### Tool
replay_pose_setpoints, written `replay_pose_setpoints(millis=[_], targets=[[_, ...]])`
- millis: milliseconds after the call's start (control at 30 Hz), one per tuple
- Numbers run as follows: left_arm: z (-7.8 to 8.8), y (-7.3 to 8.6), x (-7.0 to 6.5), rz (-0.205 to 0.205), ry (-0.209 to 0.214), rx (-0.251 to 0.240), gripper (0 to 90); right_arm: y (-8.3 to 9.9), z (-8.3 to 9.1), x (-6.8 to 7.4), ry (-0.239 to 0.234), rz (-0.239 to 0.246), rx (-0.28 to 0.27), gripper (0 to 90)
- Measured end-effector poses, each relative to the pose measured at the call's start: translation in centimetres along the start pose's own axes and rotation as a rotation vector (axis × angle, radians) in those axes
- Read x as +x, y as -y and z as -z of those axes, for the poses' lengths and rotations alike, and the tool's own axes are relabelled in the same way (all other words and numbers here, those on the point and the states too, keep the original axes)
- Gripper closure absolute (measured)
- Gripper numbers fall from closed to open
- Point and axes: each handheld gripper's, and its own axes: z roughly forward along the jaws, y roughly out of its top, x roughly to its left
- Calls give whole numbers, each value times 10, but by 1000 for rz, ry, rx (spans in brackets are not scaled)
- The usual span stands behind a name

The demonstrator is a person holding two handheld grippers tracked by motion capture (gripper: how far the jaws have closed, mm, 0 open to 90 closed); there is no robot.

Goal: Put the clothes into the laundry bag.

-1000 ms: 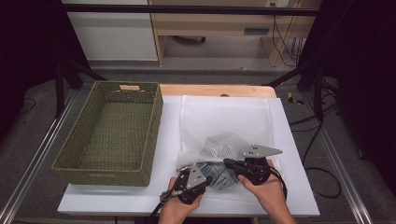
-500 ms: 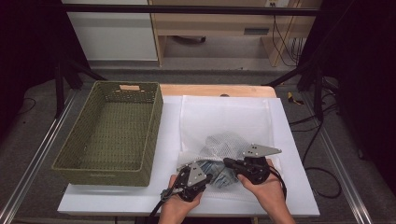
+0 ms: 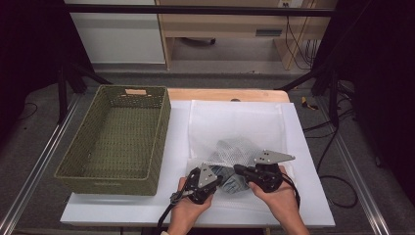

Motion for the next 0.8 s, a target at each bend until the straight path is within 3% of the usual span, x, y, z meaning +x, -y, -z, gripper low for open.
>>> replay_pose_setpoints(millis=[267, 800], targets=[[-5, -4, 4, -2, -15, 5, 900, 0, -1, -2, 1, 0, 1, 893], [-14, -11, 20, 42, -58, -14, 900, -2, -3, 0, 2, 4, 4, 894]])
